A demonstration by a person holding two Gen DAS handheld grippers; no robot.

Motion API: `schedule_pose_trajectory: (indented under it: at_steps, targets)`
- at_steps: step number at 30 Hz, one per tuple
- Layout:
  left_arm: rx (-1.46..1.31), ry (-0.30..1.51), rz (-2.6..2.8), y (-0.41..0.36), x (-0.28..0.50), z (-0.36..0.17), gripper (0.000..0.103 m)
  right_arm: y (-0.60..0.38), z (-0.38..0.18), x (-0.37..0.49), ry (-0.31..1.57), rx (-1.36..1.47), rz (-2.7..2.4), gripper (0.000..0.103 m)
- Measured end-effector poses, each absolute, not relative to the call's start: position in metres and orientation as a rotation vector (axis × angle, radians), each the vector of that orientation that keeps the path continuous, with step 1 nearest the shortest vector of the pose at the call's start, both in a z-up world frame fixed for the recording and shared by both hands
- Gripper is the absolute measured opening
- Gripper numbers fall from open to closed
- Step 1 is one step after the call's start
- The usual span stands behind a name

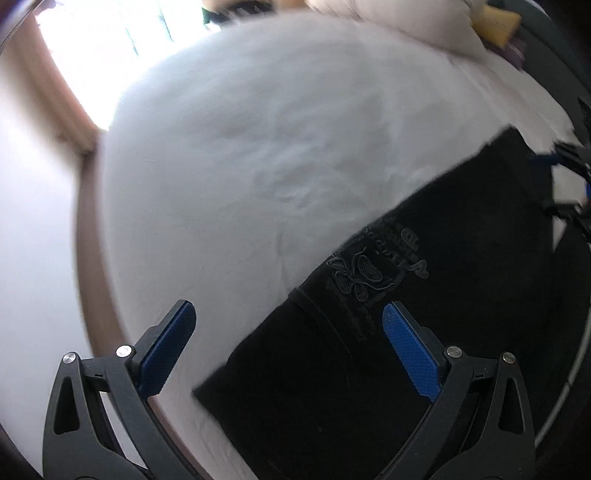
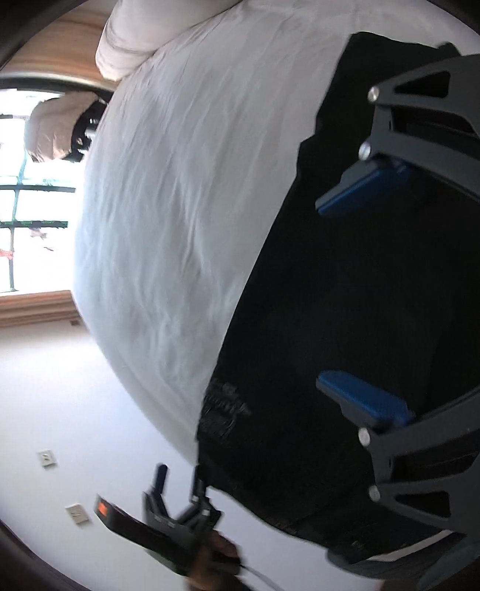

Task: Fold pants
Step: 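Grasp the jeans waistband with the left gripper while the right gripper grasps the other waistband end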

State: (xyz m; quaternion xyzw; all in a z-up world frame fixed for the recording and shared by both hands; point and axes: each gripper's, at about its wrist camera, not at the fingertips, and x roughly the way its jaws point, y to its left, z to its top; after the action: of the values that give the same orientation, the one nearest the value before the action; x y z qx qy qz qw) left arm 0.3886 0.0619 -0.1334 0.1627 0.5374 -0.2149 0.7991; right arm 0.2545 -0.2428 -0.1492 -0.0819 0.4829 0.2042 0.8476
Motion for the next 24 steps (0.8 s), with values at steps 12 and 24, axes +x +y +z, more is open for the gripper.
schedule_pose_trajectory:
  at_steps: [12,24]
  targets:
    - [0.37,1.348,-0.65,0.045,0.434,-0.188,0.078,-0.239,-0.168,0.279,1.053,-0.18,0.568,0.07]
    - [0.437,1.199,-0.629,0.032,0.381,-0.167,0.007,-0.19,-0.164,0.314,1.086,-0.309,0.653,0.047]
